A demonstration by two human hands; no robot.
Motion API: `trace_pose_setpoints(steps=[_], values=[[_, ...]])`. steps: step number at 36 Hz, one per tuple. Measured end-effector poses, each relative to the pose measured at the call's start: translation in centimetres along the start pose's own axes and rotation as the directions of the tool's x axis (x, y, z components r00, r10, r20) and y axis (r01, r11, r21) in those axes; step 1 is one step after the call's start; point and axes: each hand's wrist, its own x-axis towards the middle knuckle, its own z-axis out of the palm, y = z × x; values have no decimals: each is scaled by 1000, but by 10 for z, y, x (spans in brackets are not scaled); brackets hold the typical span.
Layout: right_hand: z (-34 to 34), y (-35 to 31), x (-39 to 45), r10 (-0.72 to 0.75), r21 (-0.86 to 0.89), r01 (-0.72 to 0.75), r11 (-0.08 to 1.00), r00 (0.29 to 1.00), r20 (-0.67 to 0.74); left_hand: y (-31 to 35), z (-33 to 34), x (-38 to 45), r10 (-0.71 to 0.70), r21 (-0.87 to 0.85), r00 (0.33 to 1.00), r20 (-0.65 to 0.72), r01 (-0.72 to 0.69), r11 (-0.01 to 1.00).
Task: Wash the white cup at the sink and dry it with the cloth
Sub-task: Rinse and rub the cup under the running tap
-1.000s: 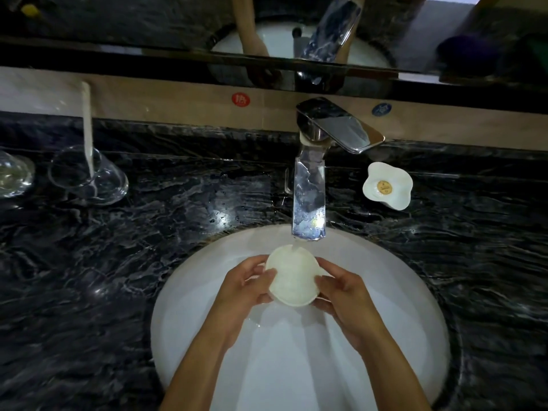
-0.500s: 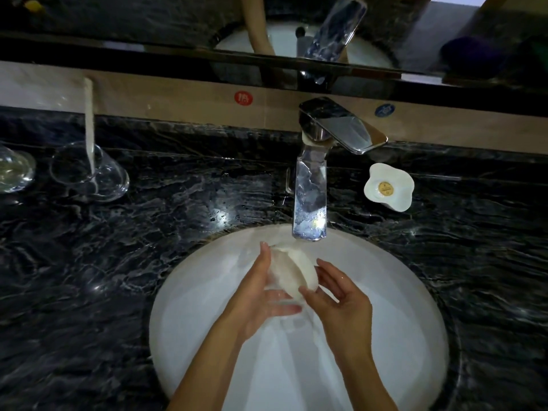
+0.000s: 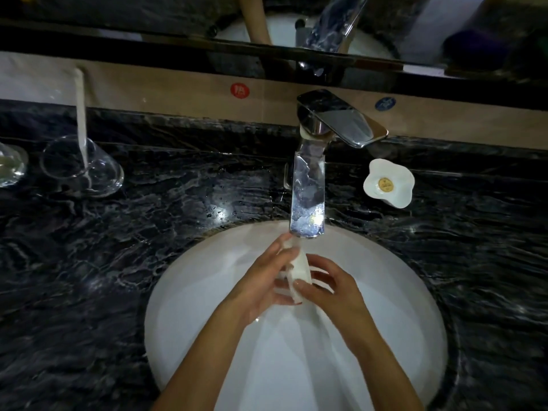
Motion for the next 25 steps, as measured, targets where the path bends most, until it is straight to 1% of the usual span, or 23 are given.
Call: trace_pose_setpoints(steps=[3,6,8,11,15,17,21,25], values=[[-10,-7,13,105,-70,-94,993,979,173,-4,-1,-1,50,17,999,6,-50,999],[-13,-15,23,139,-90,-117,989,939,313,-6,-2,1,93,-5,996,4,-93,996],[-12,-23,26,122,-29,-119,992,928,352,-6,-3,1,125,-2,992,3,-125,992],[-11,-32,29,122,55,-161,985,897,425,-6,-5,0,160,12,987,-6,-160,987],[-10,-31,37,194,54,-246,968,865,463,-6,-9,-2,211,59,977,-12,-210,976],[-9,-30,40,191,13,-222,975,869,457,-6,-11,-4,226,71,974,-12,-225,972],[-7,-28,41,144,-62,-130,989,904,403,-2,-13,-5,236,70,971,-24,-234,970],[-3,-22,37,112,-60,-97,993,932,344,1,-13,-2,243,88,968,-62,-238,967]])
